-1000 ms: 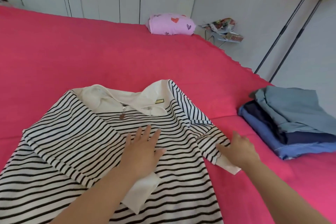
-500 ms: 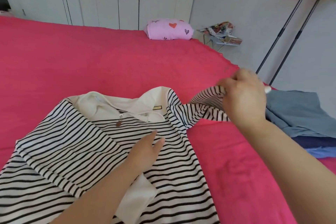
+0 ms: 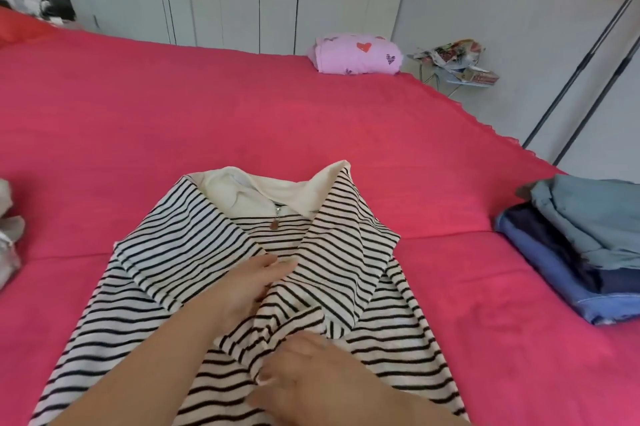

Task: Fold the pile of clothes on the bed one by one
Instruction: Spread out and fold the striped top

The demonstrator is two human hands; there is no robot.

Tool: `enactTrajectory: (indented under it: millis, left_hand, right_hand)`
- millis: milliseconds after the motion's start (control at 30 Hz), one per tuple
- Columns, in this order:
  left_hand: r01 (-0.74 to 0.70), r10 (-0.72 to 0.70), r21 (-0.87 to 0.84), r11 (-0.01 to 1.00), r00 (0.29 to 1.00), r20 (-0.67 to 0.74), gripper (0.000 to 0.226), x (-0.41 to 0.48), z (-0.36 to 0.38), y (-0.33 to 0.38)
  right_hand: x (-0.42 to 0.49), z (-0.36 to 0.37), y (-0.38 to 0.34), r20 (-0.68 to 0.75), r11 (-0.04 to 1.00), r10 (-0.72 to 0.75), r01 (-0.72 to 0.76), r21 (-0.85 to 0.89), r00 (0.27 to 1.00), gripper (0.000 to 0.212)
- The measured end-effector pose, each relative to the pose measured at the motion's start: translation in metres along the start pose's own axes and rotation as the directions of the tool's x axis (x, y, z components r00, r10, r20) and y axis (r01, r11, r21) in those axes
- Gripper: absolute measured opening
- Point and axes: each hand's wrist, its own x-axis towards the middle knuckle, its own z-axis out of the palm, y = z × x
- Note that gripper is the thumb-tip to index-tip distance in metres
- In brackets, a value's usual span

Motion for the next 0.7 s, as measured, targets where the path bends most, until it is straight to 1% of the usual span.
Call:
enactTrajectory:
  millis: [33,67,100,133,167,200,233,267,300,333,367,400,433,500,533,567,600,667,700]
  left_hand:
    - [-0.033,0.035,0.162,0.986,0.999,-0.013,0.056,0.001,0.002,-0.001]
    - [-0.049,0.058,0.265,0.963,0.998,-0.024,0.040,-0.001,0.005,-0.001]
    - [-0.080,0.095,0.283,0.956,0.995,-0.041,0.031,0.002,0.005,-0.003]
    - [-0.102,0.114,0.199,0.975,0.992,-0.049,0.029,-0.001,0.003,0.001]
    - [-0.105,0.109,0.078,0.991,0.992,-0.060,0.030,-0.001,0.000,0.003]
    - [-0.091,0.088,-0.021,0.996,0.991,-0.096,0.033,-0.001,-0.007,0.004]
    - [-0.085,0.076,-0.045,0.995,0.984,-0.160,0.035,0.000,-0.014,0.003]
    - [-0.062,0.065,0.023,0.998,0.974,-0.215,0.037,-0.001,-0.021,0.002]
    - [-0.056,0.081,0.105,0.993,0.963,-0.257,0.038,-0.003,-0.028,-0.001]
    - [-0.039,0.084,0.170,0.985,0.961,-0.264,0.042,-0.007,-0.033,-0.004]
    - [-0.018,0.070,0.209,0.978,0.968,-0.242,0.056,-0.009,-0.036,-0.007]
    - [0.004,0.050,0.252,0.968,0.977,-0.205,0.070,-0.013,-0.036,-0.009]
    - [0.007,0.051,0.339,0.941,0.985,-0.163,0.076,-0.015,-0.037,-0.011]
    - [-0.033,0.096,0.518,0.855,0.991,-0.095,0.069,-0.019,-0.032,-0.010]
    - [-0.054,0.127,0.556,0.830,0.987,-0.094,0.069,-0.021,-0.032,-0.008]
    - [-0.070,0.151,0.556,0.828,0.983,-0.101,0.072,-0.022,-0.033,-0.006]
    - [-0.083,0.167,0.536,0.840,0.980,-0.110,0.075,-0.023,-0.036,-0.002]
    - [-0.098,0.165,0.500,0.860,0.982,-0.091,0.079,-0.030,-0.045,0.003]
    - [-0.092,0.147,0.506,0.858,0.987,-0.070,0.081,-0.033,-0.049,0.003]
  right_hand:
    - [-0.002,-0.006,0.009,-0.072,0.990,0.008,0.002,0.143,0.997,0.020]
    - [-0.003,-0.012,0.019,-0.185,0.970,0.066,-0.020,0.241,0.981,0.021]
    - [-0.003,-0.019,0.028,-0.243,0.938,0.186,-0.098,0.332,0.952,0.023]
    - [-0.003,-0.024,0.041,-0.268,0.899,0.334,-0.220,0.378,0.904,0.026]
    - [-0.002,-0.025,0.056,-0.267,0.849,0.464,-0.337,0.407,0.845,0.028]
    - [-0.002,-0.023,0.073,-0.220,0.771,0.591,-0.464,0.436,0.776,0.032]
    - [-0.001,-0.023,0.088,-0.148,0.663,0.708,-0.578,0.476,0.691,0.036]
    - [-0.001,-0.022,0.101,-0.072,0.549,0.794,-0.661,0.512,0.603,0.040]
    - [-0.001,-0.021,0.111,-0.022,0.459,0.846,-0.708,0.536,0.532,0.043]
    - [-0.001,-0.021,0.118,0.013,0.396,0.874,-0.728,0.560,0.486,0.045]
    - [0.001,-0.020,0.123,0.035,0.352,0.889,-0.729,0.588,0.457,0.046]
    - [0.004,-0.019,0.127,0.070,0.295,0.899,-0.717,0.631,0.432,0.047]
    - [0.009,-0.019,0.130,0.112,0.226,0.905,-0.690,0.687,0.409,0.048]
    - [0.018,-0.016,0.137,0.206,0.065,0.910,-0.616,0.785,0.359,0.047]
    - [0.021,-0.017,0.140,0.221,0.022,0.918,-0.599,0.801,0.330,0.045]
    - [0.022,-0.018,0.142,0.209,0.011,0.931,-0.595,0.803,0.299,0.044]
    - [0.022,-0.020,0.145,0.174,0.025,0.948,-0.607,0.794,0.267,0.042]
    - [0.016,-0.025,0.148,0.073,0.087,0.976,-0.668,0.739,0.207,0.039]
    - [0.014,-0.026,0.149,0.033,0.114,0.981,-0.707,0.698,0.192,0.038]
